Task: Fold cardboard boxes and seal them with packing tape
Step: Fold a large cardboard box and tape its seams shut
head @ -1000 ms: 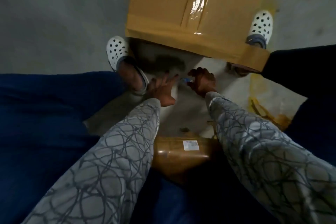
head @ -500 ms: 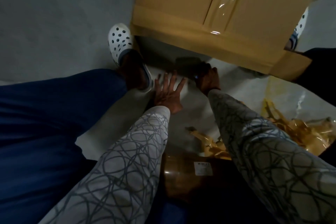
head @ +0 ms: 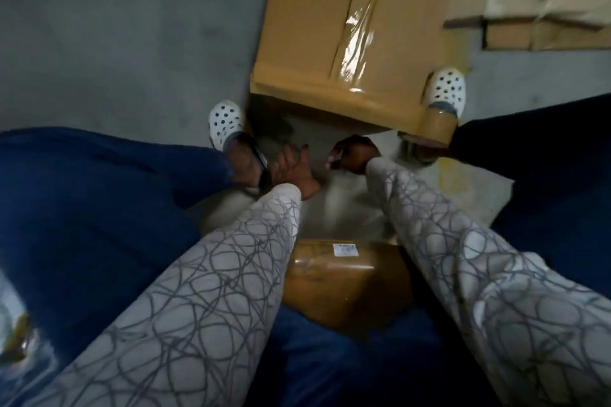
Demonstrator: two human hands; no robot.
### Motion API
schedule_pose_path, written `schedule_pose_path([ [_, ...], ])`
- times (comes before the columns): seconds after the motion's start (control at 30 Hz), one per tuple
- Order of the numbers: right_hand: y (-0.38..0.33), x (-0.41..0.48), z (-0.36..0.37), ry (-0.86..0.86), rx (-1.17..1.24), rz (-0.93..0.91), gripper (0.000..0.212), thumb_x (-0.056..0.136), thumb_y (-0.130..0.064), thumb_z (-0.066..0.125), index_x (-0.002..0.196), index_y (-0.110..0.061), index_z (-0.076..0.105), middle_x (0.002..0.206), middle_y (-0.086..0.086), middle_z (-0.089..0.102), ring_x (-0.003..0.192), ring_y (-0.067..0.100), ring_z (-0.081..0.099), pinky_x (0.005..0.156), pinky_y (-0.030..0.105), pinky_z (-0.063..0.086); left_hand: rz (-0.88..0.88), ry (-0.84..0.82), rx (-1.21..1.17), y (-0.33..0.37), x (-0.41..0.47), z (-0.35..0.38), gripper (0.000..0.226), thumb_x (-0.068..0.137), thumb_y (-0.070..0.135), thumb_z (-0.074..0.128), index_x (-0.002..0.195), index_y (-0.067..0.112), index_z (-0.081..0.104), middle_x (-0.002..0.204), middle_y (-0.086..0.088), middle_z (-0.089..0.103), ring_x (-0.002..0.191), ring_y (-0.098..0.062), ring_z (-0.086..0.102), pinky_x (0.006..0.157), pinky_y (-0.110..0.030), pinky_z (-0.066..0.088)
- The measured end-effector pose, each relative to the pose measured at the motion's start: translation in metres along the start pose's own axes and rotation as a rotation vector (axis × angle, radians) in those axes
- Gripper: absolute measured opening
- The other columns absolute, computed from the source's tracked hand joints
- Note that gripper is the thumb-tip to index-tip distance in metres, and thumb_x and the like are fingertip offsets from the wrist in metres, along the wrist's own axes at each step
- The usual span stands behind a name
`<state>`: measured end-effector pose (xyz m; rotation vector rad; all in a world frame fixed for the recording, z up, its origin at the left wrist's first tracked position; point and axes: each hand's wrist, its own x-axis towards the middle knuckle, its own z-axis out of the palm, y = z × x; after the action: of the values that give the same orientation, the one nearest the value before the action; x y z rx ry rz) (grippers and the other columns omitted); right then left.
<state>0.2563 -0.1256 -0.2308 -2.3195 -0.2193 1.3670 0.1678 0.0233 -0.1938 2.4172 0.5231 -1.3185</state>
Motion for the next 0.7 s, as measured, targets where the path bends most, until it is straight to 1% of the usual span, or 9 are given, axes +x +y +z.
schedule_pose_path([
  [0.1,-0.005,-0.055,-0.014,0.061,0.138,0.011,0.012,0.082,-0.018,0.081,0.091,-0.018,0.073,0.078,0.001,0.074,0.052,0.003,0.066,0.054,0.023,0.051,0.052,0.048,-0.125,0.02,-0.025,-0.022,0.064,0.093,0.031,0.062,0.151,0.013,0.042,0.158,-0.019,0.037,0.146,-0.038,0.034,0.116,-0.043,0.034],
  [0.13,-0.005,-0.073,-0.018,0.078,0.164,0.027,0.012,0.081,-0.015,0.081,0.09,-0.014,0.074,0.08,0.007,0.076,0.051,0.009,0.068,0.05,0.027,0.055,0.107,0.065,-0.182,0.028,-0.034,-0.026,0.052,0.093,0.029,0.062,0.142,0.012,0.054,0.15,-0.017,0.049,0.138,-0.036,0.046,0.111,-0.04,0.04],
  [0.2,-0.005,-0.109,-0.024,0.085,0.226,0.04,0.019,0.077,-0.014,0.084,0.093,-0.01,0.074,0.085,0.014,0.077,0.063,0.022,0.075,0.057,0.036,0.062,0.214,0.109,-0.334,0.045,-0.056,-0.03,0.037,0.093,0.023,0.065,0.128,0.013,0.066,0.135,-0.011,0.063,0.126,-0.03,0.057,0.105,-0.036,0.045],
  [0.27,-0.006,-0.144,-0.034,0.077,0.271,0.033,0.024,0.08,-0.017,0.084,0.099,-0.01,0.073,0.089,0.012,0.078,0.07,0.027,0.076,0.067,0.041,0.064,0.294,0.144,-0.478,0.06,-0.078,-0.033,0.032,0.094,0.019,0.067,0.126,0.014,0.068,0.125,-0.004,0.066,0.116,-0.022,0.061,0.099,-0.035,0.049],
  [0.33,-0.003,-0.177,-0.048,0.125,0.305,0.018,0.023,0.084,-0.02,0.082,0.102,-0.009,0.072,0.089,0.009,0.078,0.072,0.027,0.077,0.072,0.041,0.064,0.355,0.157,-0.609,0.073,-0.096,-0.031,0.031,0.096,0.015,0.063,0.126,0.017,0.069,0.118,-0.002,0.069,0.103,-0.018,0.065,0.081,-0.031,0.054],
  [0.43,0.011,-0.227,-0.074,0.329,0.296,0.023,0.014,0.084,-0.018,0.08,0.093,-0.008,0.076,0.074,0.0,0.075,0.063,0.013,0.072,0.054,0.022,0.058,0.399,0.081,-0.973,0.086,-0.119,-0.024,0.028,0.097,0.012,0.064,0.124,0.015,0.068,0.106,-0.009,0.074,0.085,-0.018,0.068,0.062,-0.027,0.051],
  [0.53,0.026,-0.268,-0.098,0.62,0.24,0.044,0.011,0.077,-0.023,0.083,0.083,-0.019,0.074,0.066,-0.012,0.067,0.062,0.004,0.065,0.049,0.015,0.043,0.336,-0.026,-1.398,0.099,-0.133,-0.016,0.021,0.098,0.012,0.061,0.118,0.014,0.067,0.105,-0.011,0.076,0.087,-0.022,0.07,0.069,-0.036,0.057],
  [0.63,0.037,-0.283,-0.119,0.734,0.354,-0.004,0.025,0.076,-0.02,0.085,0.097,-0.023,0.071,0.076,-0.008,0.068,0.067,0.004,0.064,0.064,0.022,0.049,0.203,-0.1,-1.646,0.122,-0.135,-0.004,0.022,0.099,0.015,0.058,0.12,0.015,0.064,0.11,-0.007,0.072,0.095,-0.024,0.069,0.074,-0.039,0.058],
  [0.7,0.042,-0.28,-0.128,0.726,0.426,-0.011,0.026,0.079,-0.018,0.083,0.103,-0.021,0.075,0.081,-0.001,0.072,0.069,0.01,0.07,0.07,0.028,0.058,0.125,-0.11,-1.664,0.145,-0.132,0.006,0.027,0.097,0.012,0.059,0.124,0.01,0.063,0.117,-0.01,0.067,0.103,-0.026,0.065,0.078,-0.039,0.057],
])
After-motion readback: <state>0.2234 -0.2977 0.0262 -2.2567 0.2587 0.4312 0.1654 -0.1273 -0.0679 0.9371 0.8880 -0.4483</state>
